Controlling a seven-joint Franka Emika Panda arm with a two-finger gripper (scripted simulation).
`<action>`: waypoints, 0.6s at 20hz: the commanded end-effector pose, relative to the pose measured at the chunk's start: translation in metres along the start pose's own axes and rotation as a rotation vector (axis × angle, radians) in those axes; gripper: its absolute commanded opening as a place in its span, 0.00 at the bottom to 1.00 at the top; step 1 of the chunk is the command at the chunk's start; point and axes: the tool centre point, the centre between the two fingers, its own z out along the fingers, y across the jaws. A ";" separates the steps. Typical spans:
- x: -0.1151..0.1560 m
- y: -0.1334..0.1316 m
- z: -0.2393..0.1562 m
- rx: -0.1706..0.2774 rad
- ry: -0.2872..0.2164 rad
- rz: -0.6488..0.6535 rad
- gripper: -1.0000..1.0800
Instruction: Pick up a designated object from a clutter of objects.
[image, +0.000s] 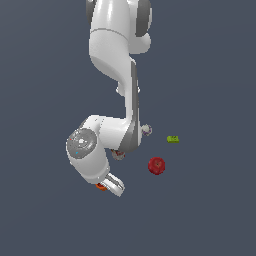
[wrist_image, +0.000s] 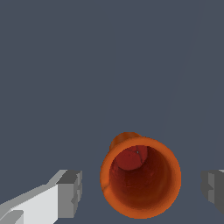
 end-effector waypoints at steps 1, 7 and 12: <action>-0.001 0.001 0.015 -0.001 -0.001 0.001 0.96; -0.001 0.000 0.034 0.000 -0.001 0.002 0.96; 0.000 0.000 0.034 0.000 -0.001 0.002 0.00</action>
